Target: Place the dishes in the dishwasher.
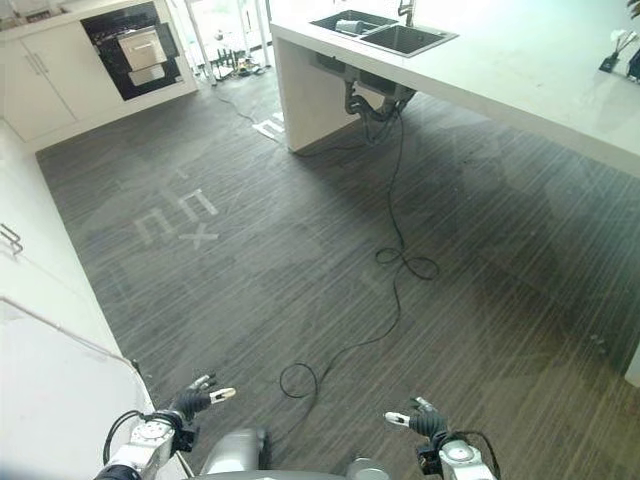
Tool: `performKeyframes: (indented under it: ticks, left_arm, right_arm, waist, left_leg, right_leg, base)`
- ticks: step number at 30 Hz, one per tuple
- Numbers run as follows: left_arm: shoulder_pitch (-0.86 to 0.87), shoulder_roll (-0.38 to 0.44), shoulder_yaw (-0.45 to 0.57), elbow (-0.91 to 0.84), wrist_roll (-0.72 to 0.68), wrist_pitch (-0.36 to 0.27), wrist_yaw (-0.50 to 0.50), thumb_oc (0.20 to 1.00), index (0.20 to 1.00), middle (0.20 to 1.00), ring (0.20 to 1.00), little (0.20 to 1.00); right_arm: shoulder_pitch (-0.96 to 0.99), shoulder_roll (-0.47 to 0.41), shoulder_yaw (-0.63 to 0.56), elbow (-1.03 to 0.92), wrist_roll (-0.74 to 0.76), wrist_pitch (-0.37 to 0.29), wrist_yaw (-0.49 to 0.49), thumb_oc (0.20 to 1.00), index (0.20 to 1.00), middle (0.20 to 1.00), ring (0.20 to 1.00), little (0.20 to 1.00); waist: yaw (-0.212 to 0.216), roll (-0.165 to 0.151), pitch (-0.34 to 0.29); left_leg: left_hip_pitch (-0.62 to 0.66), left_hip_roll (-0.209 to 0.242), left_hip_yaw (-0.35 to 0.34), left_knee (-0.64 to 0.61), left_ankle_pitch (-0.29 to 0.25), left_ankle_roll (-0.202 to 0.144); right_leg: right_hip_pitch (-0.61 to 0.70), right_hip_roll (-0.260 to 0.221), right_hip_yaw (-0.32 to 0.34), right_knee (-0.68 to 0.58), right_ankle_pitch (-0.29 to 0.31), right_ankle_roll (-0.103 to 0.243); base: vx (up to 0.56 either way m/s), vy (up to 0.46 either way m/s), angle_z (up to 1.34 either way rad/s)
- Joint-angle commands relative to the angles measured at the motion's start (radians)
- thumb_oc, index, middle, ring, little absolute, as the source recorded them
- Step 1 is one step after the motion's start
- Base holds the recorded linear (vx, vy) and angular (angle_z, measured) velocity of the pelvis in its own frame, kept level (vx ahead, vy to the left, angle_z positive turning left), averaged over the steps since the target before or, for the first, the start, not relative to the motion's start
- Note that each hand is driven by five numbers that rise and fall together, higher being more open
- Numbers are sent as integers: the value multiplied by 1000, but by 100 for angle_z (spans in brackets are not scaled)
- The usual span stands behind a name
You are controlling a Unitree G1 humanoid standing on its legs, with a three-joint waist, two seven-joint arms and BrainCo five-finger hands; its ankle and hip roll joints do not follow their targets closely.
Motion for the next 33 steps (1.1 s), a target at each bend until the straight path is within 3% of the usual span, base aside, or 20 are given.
performKeyframes:
  ticks: [1, 4, 7, 9, 10, 12, 13, 14, 15, 16, 17, 18, 20, 24, 25, 26, 28, 30, 32, 33]
  left_arm:
    - [-34, 22, -9, -35, 2, -57, 21, 1000, 1000, 1000, 1000, 1000]
    - [-1, 28, -8, -45, 31, -62, -3, 1000, 1000, 1000, 1000, 1000]
    - [-2, 43, 17, 3, 51, -68, -30, 1000, 1000, 1000, 1000, 1000]
    - [-16, 61, 19, 29, 44, -55, -49, 1000, 1000, 1000, 1000, 1000]
    - [-26, 69, 10, 41, 42, -47, -63, 1000, 1000, 1000, 1000, 1000]
    - [-45, 73, -8, 44, -10, -9, -68, 1000, 1000, 1000, 1000, 1000]
    - [-60, 69, -17, 56, -43, 11, -76, 1000, 1000, 1000, 1000, 1000]
    - [-71, 61, -21, 70, -73, 16, -79, 1000, 1000, 1000, 1000, 1000]
    - [-86, 49, -27, 78, -94, 20, -85, 1000, 1000, 1000, 1000, 1000]
    - [-104, 30, -35, 81, -92, 26, -87, 1000, 1000, 1000, 1000, 1000]
    - [-106, 20, -32, 88, -81, 22, -89, 1000, 1000, 1000, 1000, 1000]
    - [-103, 3, -31, 96, -64, 18, -95, 1000, 1000, 1000, 1000, 1000]
    - [-101, -11, -42, 123, -49, -4, -105, 1000, 1000, 1000, 1000, 1000]
    - [-72, -31, -39, 191, -77, -29, -164, 1000, 1000, 1000, 1000, 1000]
    - [-60, -30, -24, 205, -98, -32, -163, 1000, 1000, 1000, 1000, 1000]
    - [-54, -26, -12, 205, -105, -29, -163, 1000, 1000, 1000, 1000, 1000]
    - [-48, -29, -8, 215, -111, -47, -163, 1000, 1000, 1000, 1000, 1000]
    - [-44, -34, -3, 208, -128, -47, -156, 1000, 1000, 1000, 1000, 1000]
    - [-54, -27, 0, 185, -125, -23, -151, 1000, 1000, 1000, 1000, 1000]
    - [-56, -15, -7, 163, -127, -20, -147, 1000, 1000, 1000, 1000, 1000]
  right_arm:
    - [2, -5, -3, -28, -12, -54, -1, 1000, 1000, 1000, 1000, 1000]
    - [32, 9, -15, -10, -9, -82, 14, 1000, 1000, 1000, 1000, 1000]
    - [28, 42, -34, 11, 70, -105, -6, 1000, 1000, 1000, 1000, 1000]
    - [57, 64, -79, 13, 115, -125, -5, 1000, 1000, 1000, 1000, 1000]
    - [77, 68, -95, 13, 97, -133, 8, 1000, 1000, 1000, 1000, 1000]
    - [83, 67, -87, 19, 46, -144, -20, 1000, 1000, 1000, 1000, 1000]
    - [73, 66, -78, 41, 44, -150, -43, 1000, 1000, 1000, 1000, 1000]
    - [63, 65, -74, 71, 87, -149, -47, 1000, 1000, 1000, 1000, 1000]
    - [53, 68, -78, 104, 139, -146, -43, 1000, 1000, 1000, 1000, 1000]
    - [50, 73, -86, 138, 147, -163, -38, 1000, 1000, 1000, 1000, 1000]
    - [48, 76, -91, 163, 148, -178, -28, 1000, 1000, 1000, 1000, 1000]
    - [48, 80, -100, 191, 163, -194, -18, 1000, 1000, 1000, 1000, 1000]
    - [36, 85, -120, 204, 156, -199, -33, 1000, 1000, 1000, 1000, 1000]
    - [-1, 80, -143, 242, 149, -152, -58, 1000, 1000, 1000, 1000, 1000]
    - [2, 73, -143, 251, 130, -147, -55, 1000, 1000, 1000, 1000, 1000]
    - [4, 67, -137, 248, 105, -143, -50, 1000, 1000, 1000, 1000, 1000]
    - [3, 50, -128, 245, 103, -146, -45, 1000, 1000, 1000, 1000, 1000]
    - [5, 36, -138, 242, 104, -146, -48, 1000, 1000, 1000, 1000, 1000]
    - [9, 21, -156, 244, 109, -154, -44, 1000, 1000, 1000, 1000, 1000]
    - [-1, 12, -160, 245, 119, -153, -36, 1000, 1000, 1000, 1000, 1000]
  waist:
    - [15, 25, -30]
    - [27, 18, -37]
    - [48, 1, -49]
    - [40, -15, -70]
    - [18, 2, -76]
    - [-12, 20, -67]
    - [-24, 27, -62]
    - [-37, 27, -59]
    - [-55, 31, -55]
    - [-71, 25, -53]
    - [-79, 17, -50]
    - [-98, 4, -48]
    - [-123, -3, -56]
    - [-124, 12, -91]
    - [-132, 29, -104]
    - [-134, 36, -111]
    - [-129, 34, -113]
    - [-121, 20, -105]
    - [-102, 8, -82]
    - [-83, 13, -63]
  left_leg:
    - [66, 9, 35, -188, 41, -5]
    - [31, -8, 73, -180, 29, -4]
    - [-32, -47, 30, -25, -48, 62]
    - [-22, -92, 45, 8, -96, 120]
    - [24, -112, 36, -12, -115, 147]
    - [105, -133, 60, -22, -158, 163]
    - [141, -131, 71, -38, -164, 165]
    - [174, -134, 70, -61, -161, 162]
    - [214, -133, 61, -92, -145, 161]
    - [261, -149, 35, -124, -151, 159]
    - [292, -158, 28, -140, -161, 155]
    - [332, -173, 15, -160, -183, 148]
    - [380, -190, -20, -166, -223, 146]
    - [424, -194, -54, -82, -308, 153]
    - [436, -158, -32, 13, -274, 122]
    - [427, -129, -18, 124, -199, 86]
    - [363, -100, -4, 356, -77, 36]
    - [250, -74, 13, 541, -44, 30]
    - [100, -49, 23, 543, -83, 59]
    - [65, -64, 25, 381, -103, 75]
  right_leg:
    - [59, 73, 1, 34, -60, 13]
    - [132, 45, -7, 22, -104, 31]
    - [146, -30, 17, 85, -99, 85]
    - [121, -113, 38, 287, 52, 117]
    - [39, -139, 68, 470, 132, 120]
    - [-90, -188, 53, 655, 150, 107]
    - [-130, -163, 42, 654, 111, 92]
    - [-159, -94, 30, 606, 66, 83]
    - [-197, -8, -5, 504, 53, 60]
    - [-218, 19, -38, 374, 54, 59]
    - [-240, 7, -60, 255, 91, 70]
    - [-279, 0, -43, 105, 178, 108]
    - [-339, -8, -5, -25, 278, 137]
    - [-326, 8, 29, 78, 219, 97]
    - [-307, 34, 39, 113, 168, 65]
    - [-285, 48, 36, 117, 140, 38]
    - [-241, 62, 49, 99, 114, 2]
    - [-193, 65, 73, 93, 87, -27]
    - [-129, 68, 97, 86, 51, -35]
    - [-92, 77, 109, 87, 22, -24]
  base:
    - [738, 261, 43]
    - [636, 235, 31]
    - [533, 295, -18]
    - [513, 365, -5]
    - [462, 388, -2]
    - [477, 367, 6]
    - [428, 181, 6]
    - [391, -13, -3]
    - [506, -116, -7]
    - [518, -156, 41]
    - [691, -218, 80]
    - [637, -230, 112]
    - [685, -259, 121]
    - [560, -257, 25]
    - [614, -343, -53]
    - [593, -386, -50]
    - [445, -324, -40]
    - [450, -268, -38]
    - [461, -136, -44]
    - [430, 45, -71]
